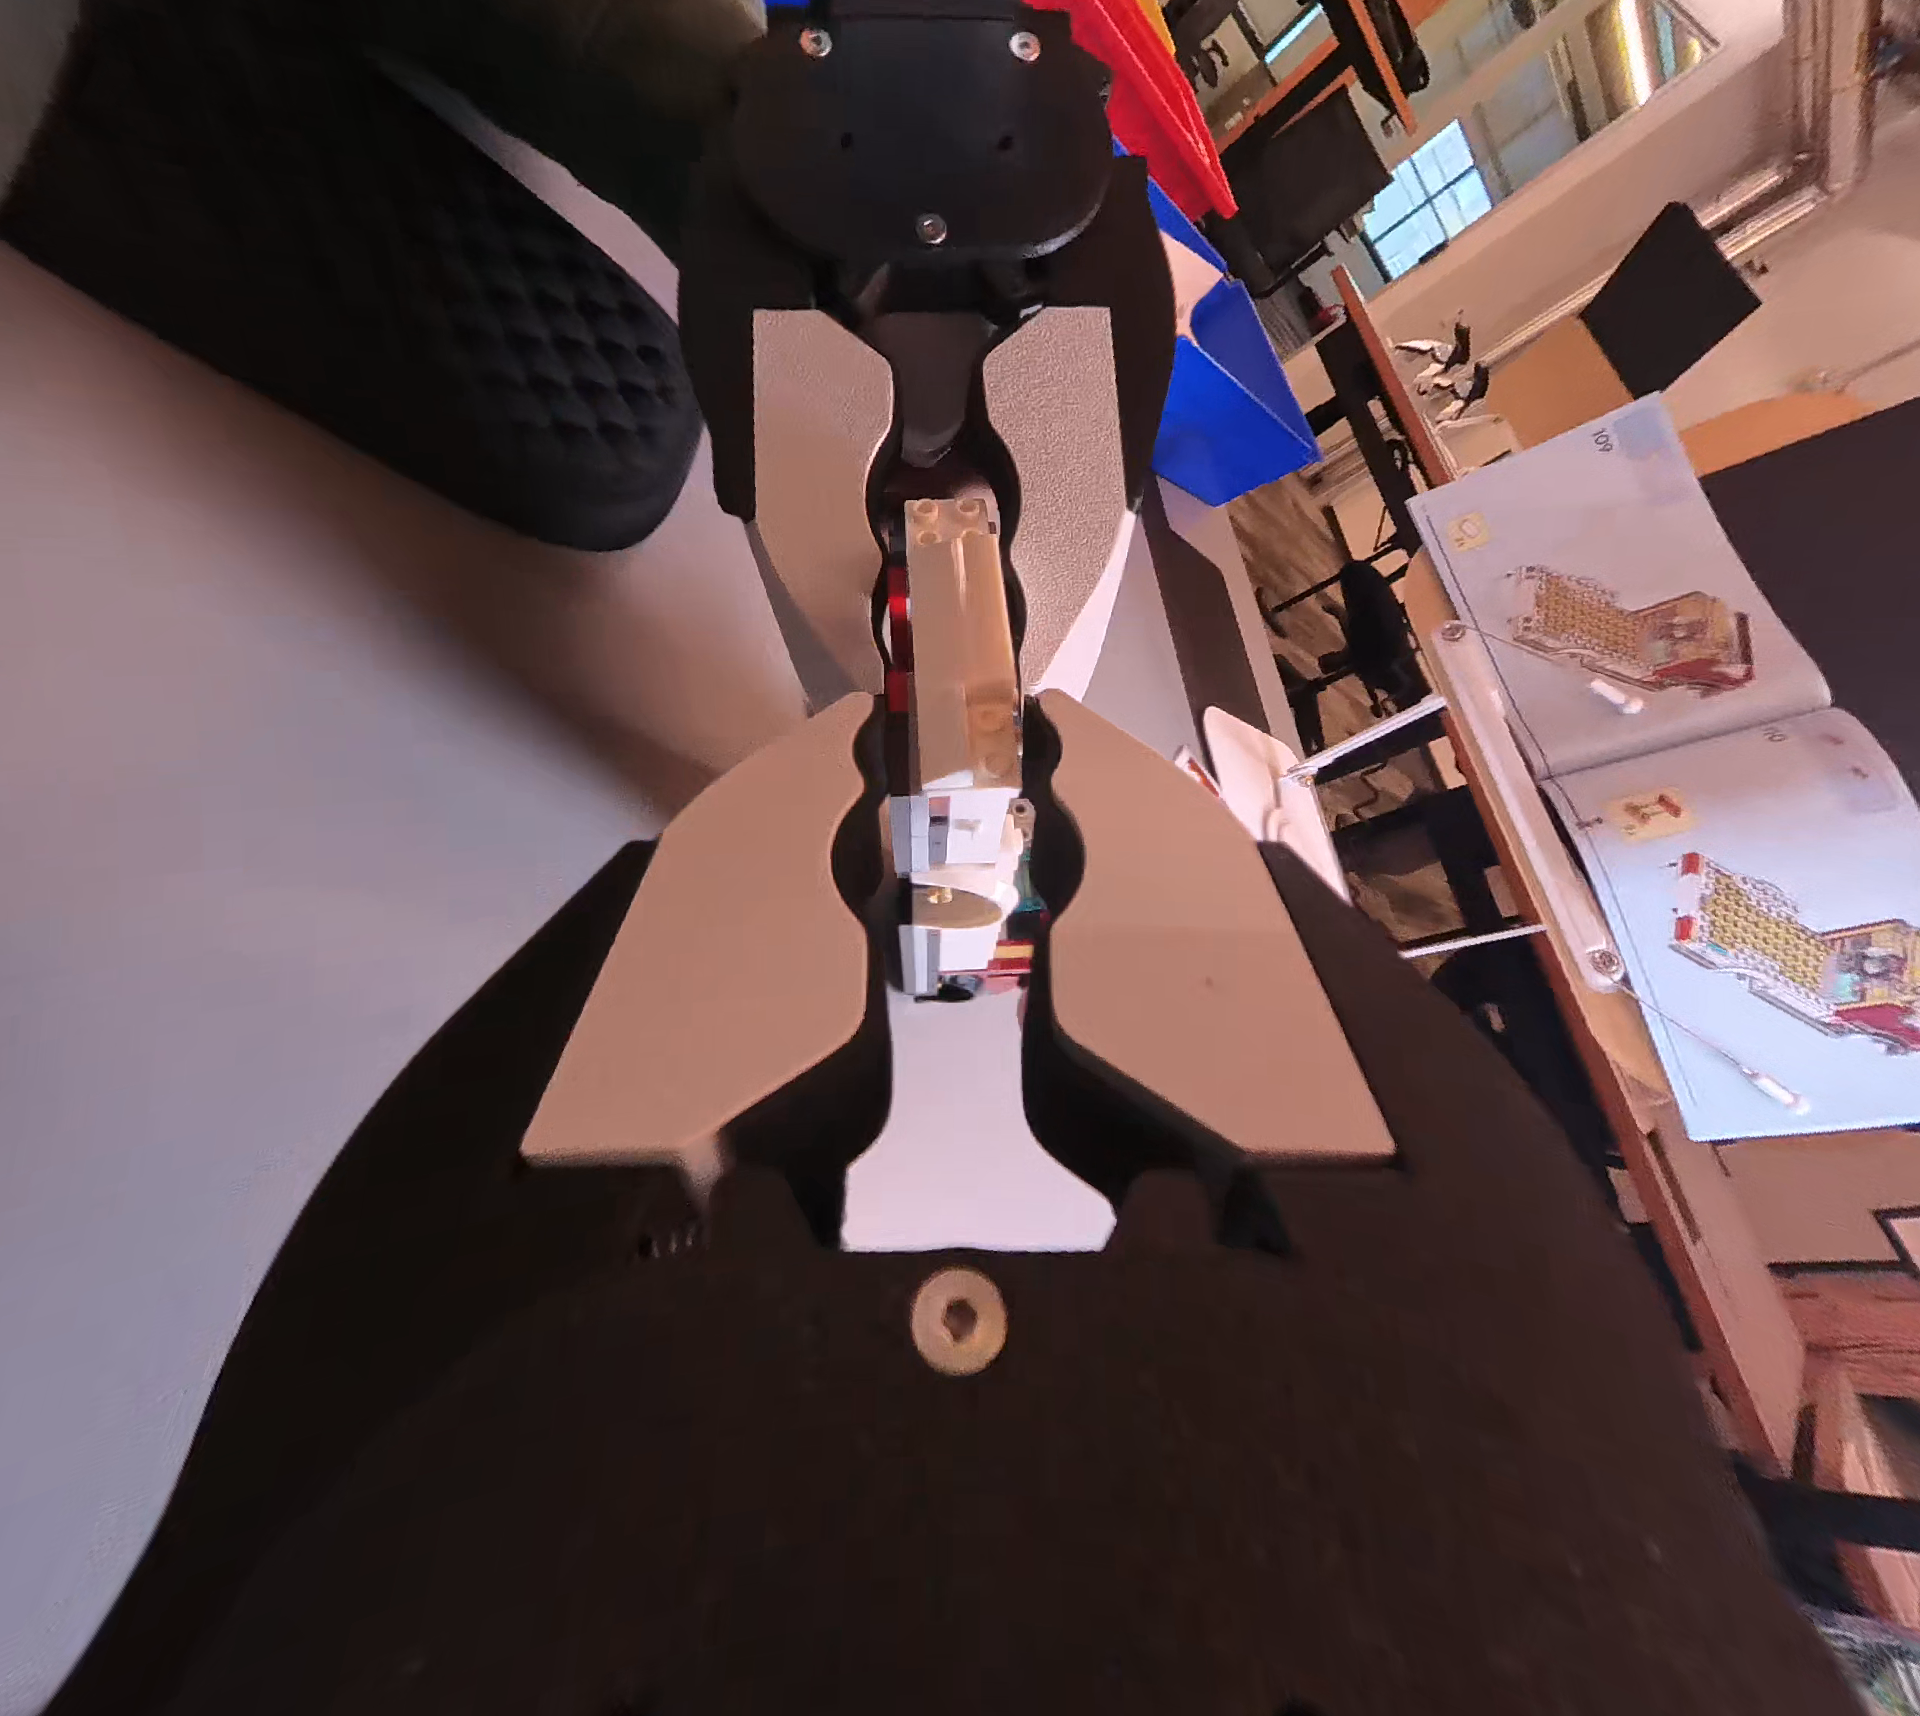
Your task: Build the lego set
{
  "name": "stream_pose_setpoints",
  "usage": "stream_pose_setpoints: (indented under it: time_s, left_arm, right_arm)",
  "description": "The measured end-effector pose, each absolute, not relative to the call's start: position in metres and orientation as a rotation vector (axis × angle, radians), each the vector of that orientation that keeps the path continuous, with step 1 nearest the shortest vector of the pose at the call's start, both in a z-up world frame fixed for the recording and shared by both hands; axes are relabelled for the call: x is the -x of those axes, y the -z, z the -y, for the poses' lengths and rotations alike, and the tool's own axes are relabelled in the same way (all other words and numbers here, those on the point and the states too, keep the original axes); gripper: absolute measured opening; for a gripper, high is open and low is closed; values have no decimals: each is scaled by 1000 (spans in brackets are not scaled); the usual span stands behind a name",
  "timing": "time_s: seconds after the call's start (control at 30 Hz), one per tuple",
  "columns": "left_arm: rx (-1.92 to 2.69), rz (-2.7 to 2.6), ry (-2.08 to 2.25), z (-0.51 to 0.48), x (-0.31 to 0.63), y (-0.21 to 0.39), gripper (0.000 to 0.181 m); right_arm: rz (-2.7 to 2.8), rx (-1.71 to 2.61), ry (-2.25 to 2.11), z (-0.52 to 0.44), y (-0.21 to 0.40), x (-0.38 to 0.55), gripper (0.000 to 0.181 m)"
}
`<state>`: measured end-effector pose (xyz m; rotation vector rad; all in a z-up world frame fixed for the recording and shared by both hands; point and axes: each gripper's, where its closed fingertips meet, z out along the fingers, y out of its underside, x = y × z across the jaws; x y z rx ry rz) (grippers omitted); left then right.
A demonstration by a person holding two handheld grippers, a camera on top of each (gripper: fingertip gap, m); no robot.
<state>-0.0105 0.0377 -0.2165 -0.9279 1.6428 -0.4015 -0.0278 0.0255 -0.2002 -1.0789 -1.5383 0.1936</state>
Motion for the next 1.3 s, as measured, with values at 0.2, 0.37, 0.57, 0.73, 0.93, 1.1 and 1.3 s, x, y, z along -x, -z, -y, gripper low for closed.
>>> stream_pose_setpoints:
  time_s: [0.2,0.37,0.57,0.73,0.93,1.1,1.3]
  left_arm:
    - [977,-1634,487,-44,10,210,24]
    - [988,-1636,516,-45,10,208,24]
    - [1008,-1650,529,-49,10,205,24]
    - [1055,-1634,649,-58,8,191,24]
    - [1142,-1641,995,-72,10,171,24]
    - [1227,-1598,1201,-93,9,170,31]
    - [1441,-1319,1043,-116,14,177,53]
  right_arm:
    - [1520,1125,-260,-34,194,27,22]
    - [1508,1160,-302,-37,192,27,23]
    - [1501,1194,-324,-41,188,27,23]
    - [1501,1215,-314,-52,174,26,23]
    - [1427,1476,-527,-73,155,29,22]
    - [1226,1763,-658,-96,156,26,22]
    - [1020,1866,-712,-107,160,21,22]
